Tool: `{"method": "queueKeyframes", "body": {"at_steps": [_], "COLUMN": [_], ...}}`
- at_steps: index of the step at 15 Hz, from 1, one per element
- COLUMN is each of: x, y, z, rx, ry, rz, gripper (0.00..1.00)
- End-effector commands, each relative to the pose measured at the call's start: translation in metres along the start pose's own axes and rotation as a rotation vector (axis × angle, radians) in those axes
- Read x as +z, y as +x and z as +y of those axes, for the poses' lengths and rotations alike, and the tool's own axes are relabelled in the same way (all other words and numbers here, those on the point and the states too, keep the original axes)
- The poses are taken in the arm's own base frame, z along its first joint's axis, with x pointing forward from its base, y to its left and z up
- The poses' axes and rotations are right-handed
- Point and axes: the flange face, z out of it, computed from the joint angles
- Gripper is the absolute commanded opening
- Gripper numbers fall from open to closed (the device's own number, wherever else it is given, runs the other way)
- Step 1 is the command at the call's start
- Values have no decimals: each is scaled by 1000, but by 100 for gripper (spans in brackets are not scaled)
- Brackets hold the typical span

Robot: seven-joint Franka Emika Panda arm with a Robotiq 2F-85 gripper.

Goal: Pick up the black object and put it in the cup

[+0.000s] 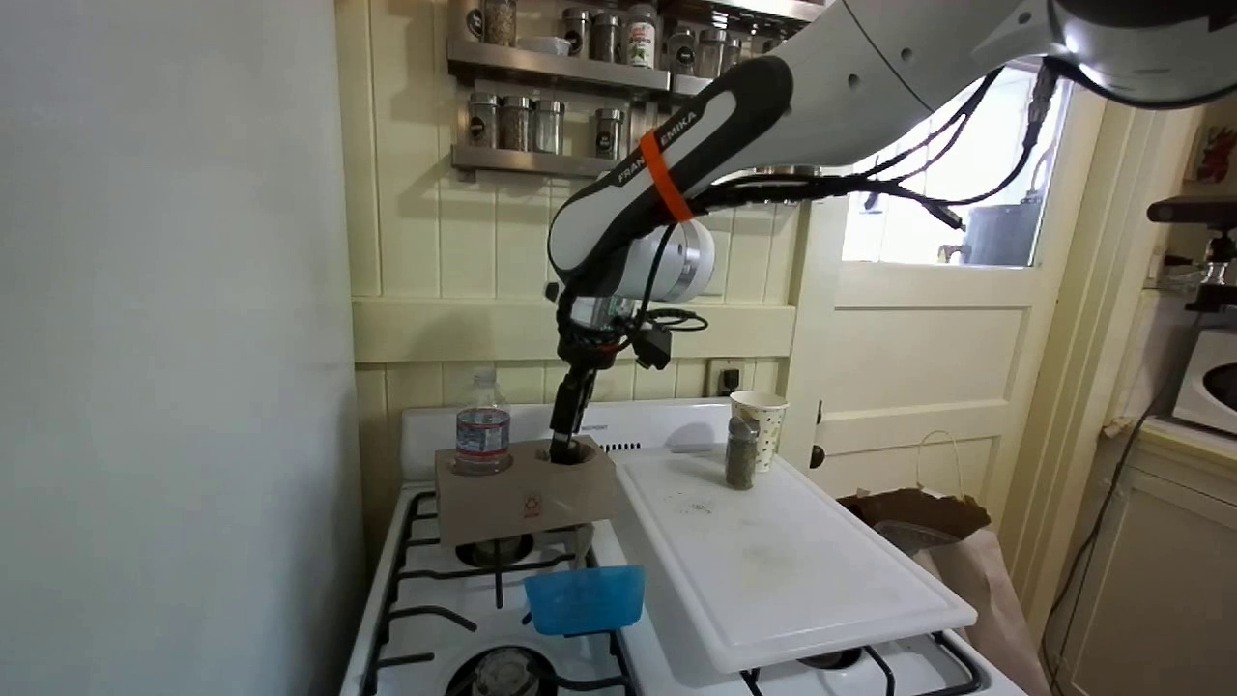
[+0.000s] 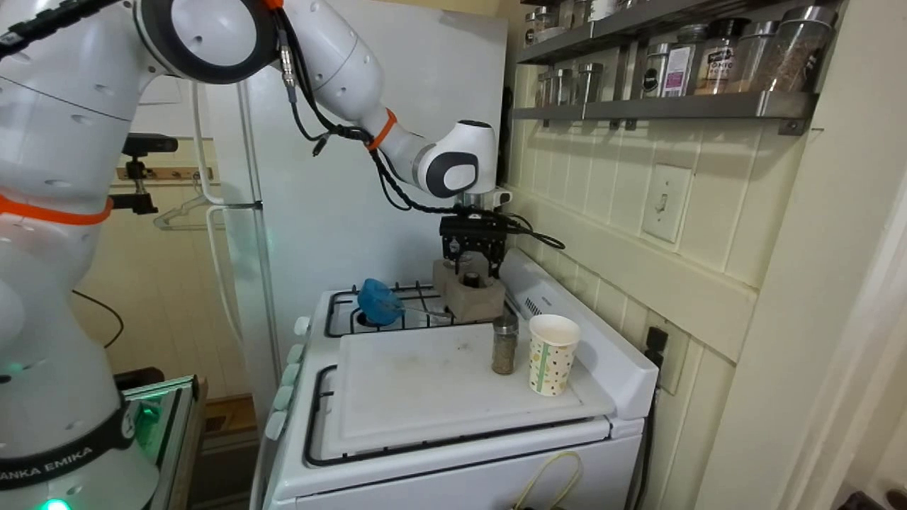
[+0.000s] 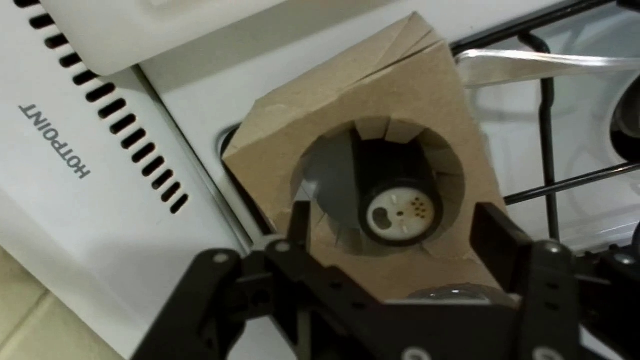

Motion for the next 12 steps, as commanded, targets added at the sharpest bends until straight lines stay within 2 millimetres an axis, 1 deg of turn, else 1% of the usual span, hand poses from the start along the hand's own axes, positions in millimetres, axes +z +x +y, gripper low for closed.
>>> {"method": "queueKeyframes", "body": {"at_steps": [1,2,3,4,5,8,10,12], "x": [0,1,1,0,0,0,-1,-19], "y": [-5,-6,-6,-6,-6,-5,-4,3], "z": [-2,-2,-3,-3,-2,-3,-4,-8], "rx": [12,13,14,16,15,12,7,-7], "ry": [10,12,12,10,9,8,10,2], "rz": [-48,-53,-55,-55,-55,-53,-56,-38], "gripper": [74,69,57,51,41,17,17,17]}}
